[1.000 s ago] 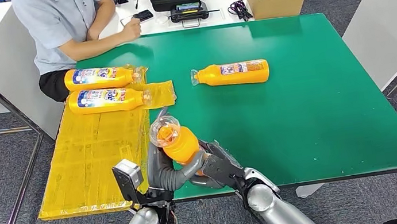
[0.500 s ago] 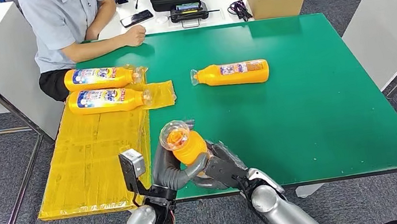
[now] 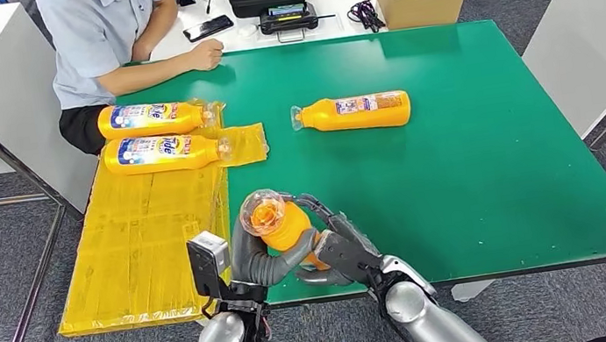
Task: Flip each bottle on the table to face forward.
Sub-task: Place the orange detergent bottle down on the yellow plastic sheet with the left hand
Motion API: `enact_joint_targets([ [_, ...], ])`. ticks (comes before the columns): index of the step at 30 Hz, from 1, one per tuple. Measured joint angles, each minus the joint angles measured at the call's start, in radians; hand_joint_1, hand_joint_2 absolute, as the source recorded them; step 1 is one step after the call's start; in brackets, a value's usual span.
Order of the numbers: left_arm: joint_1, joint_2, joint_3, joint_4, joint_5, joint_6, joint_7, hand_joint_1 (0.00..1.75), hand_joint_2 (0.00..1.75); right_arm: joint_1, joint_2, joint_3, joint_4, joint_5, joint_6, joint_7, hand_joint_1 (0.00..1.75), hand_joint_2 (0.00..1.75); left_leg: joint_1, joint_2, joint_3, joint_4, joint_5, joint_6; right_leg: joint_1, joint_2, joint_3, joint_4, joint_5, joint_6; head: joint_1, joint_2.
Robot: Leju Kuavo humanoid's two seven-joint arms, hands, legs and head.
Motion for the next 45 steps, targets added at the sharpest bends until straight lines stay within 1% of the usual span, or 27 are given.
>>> enact_joint_targets([
  [3,0.000,-0.001,-0.002,0.003,-0.037,0.054,-0.016,1.75,1.75,0.002,0.001,-0.007,-0.005,-0.004,-0.009,0.000,0.00,1.75,0.000,0.000,0.000,0.000,0.000,0.000,0.000,0.000,0.000,0.000,0.000,0.000,0.000,0.000],
  [5,0.001,-0.001,-0.002,0.001,-0.097,0.117,-0.023,1.75,1.75,0.011,0.000,-0.019,-0.011,0.001,-0.028,-0.001,0.00,1.75,0.000,0.000,0.000,0.000,0.000,0.000,0.000,0.000,0.000,0.000,0.000,0.000,0.000,0.000],
  [8,0.008,0.002,-0.002,-0.018,-0.262,0.226,-0.011,1.75,1.75,0.042,-0.003,-0.049,-0.026,0.036,-0.073,-0.006,0.00,1.75,0.000,0.000,0.000,0.000,0.000,0.000,0.000,0.000,0.000,0.000,0.000,0.000,0.000,0.000],
  [11,0.026,0.010,0.005,-0.065,-0.433,0.284,0.022,1.75,1.75,0.087,-0.010,-0.099,-0.056,0.078,-0.116,-0.011,0.00,1.75,0.000,0.000,-0.001,0.000,0.000,0.000,0.000,0.000,0.000,0.000,0.000,0.000,0.000,0.000],
  [15,0.050,0.023,0.019,-0.121,-0.579,0.319,0.069,1.75,1.75,0.136,-0.020,-0.171,-0.101,0.111,-0.142,-0.011,0.00,1.75,0.000,0.000,-0.001,0.000,0.000,0.000,0.000,0.000,0.000,0.000,0.000,0.000,0.000,0.000],
  [20,0.066,0.032,0.036,-0.144,-0.715,0.331,0.120,1.75,1.75,0.172,-0.026,-0.227,-0.138,0.135,-0.155,-0.010,0.00,1.75,0.000,0.000,-0.001,0.000,0.000,0.000,0.000,0.000,0.000,0.000,0.000,0.000,0.000,0.000],
  [29,0.076,0.036,0.050,-0.156,-0.739,0.332,0.131,1.75,1.75,0.195,-0.029,-0.263,-0.162,0.138,-0.159,-0.010,0.00,1.75,0.000,0.000,-0.001,0.000,0.000,0.000,0.000,0.000,0.000,0.000,0.000,0.000,0.000,0.000],
  [31,0.077,0.036,0.052,-0.158,-0.769,0.332,0.146,1.75,1.75,0.198,-0.029,-0.268,-0.165,0.140,-0.159,-0.010,0.00,1.75,0.000,0.000,-0.001,0.000,0.000,0.000,0.000,0.000,0.000,0.000,0.000,0.000,0.000,0.000],
  [33,0.076,0.037,0.055,-0.156,-0.897,0.331,0.214,1.75,1.75,0.201,-0.028,-0.276,-0.168,0.144,-0.159,-0.010,0.00,1.75,0.000,0.000,-0.001,0.000,0.000,0.000,0.000,0.000,0.000,0.000,0.000,0.000,0.000,0.000],
  [36,0.066,0.042,0.066,-0.131,-1.193,0.315,0.386,1.75,1.75,0.210,-0.024,-0.297,-0.172,0.154,-0.148,-0.011,0.00,1.75,0.000,0.000,-0.001,0.000,0.000,0.000,0.000,0.000,0.000,0.000,0.000,0.000,0.000,0.000],
  [37,0.059,0.045,0.073,-0.115,-1.267,0.300,0.437,1.75,1.75,0.213,-0.023,-0.305,-0.172,0.157,-0.140,-0.012,0.00,1.75,0.000,0.000,-0.001,0.000,0.000,0.000,0.000,0.000,0.000,0.000,0.000,0.000,0.000,0.000],
  [39,0.040,0.049,0.089,-0.073,-1.372,0.262,0.522,1.75,1.75,0.218,-0.017,-0.320,-0.173,0.164,-0.124,-0.014,0.00,1.75,0.000,0.000,0.000,0.000,0.000,0.000,0.000,0.000,0.000,0.000,0.000,0.000,0.000,0.000],
  [42,-0.002,0.053,0.114,0.002,-1.485,0.204,0.617,1.75,1.75,0.222,-0.008,-0.340,-0.174,0.173,-0.099,-0.015,0.00,1.75,0.000,0.000,0.000,0.000,0.000,0.000,0.000,0.000,0.000,0.000,0.000,0.000,0.000,0.000],
  [45,-0.061,0.053,0.137,0.096,-1.587,0.139,0.708,1.75,1.75,0.221,0.002,-0.356,-0.174,0.181,-0.075,-0.015,0.00,1.75,0.000,0.000,0.000,0.000,0.000,0.000,0.000,0.000,0.000,0.000,0.000,0.000,0.000,0.000],
])
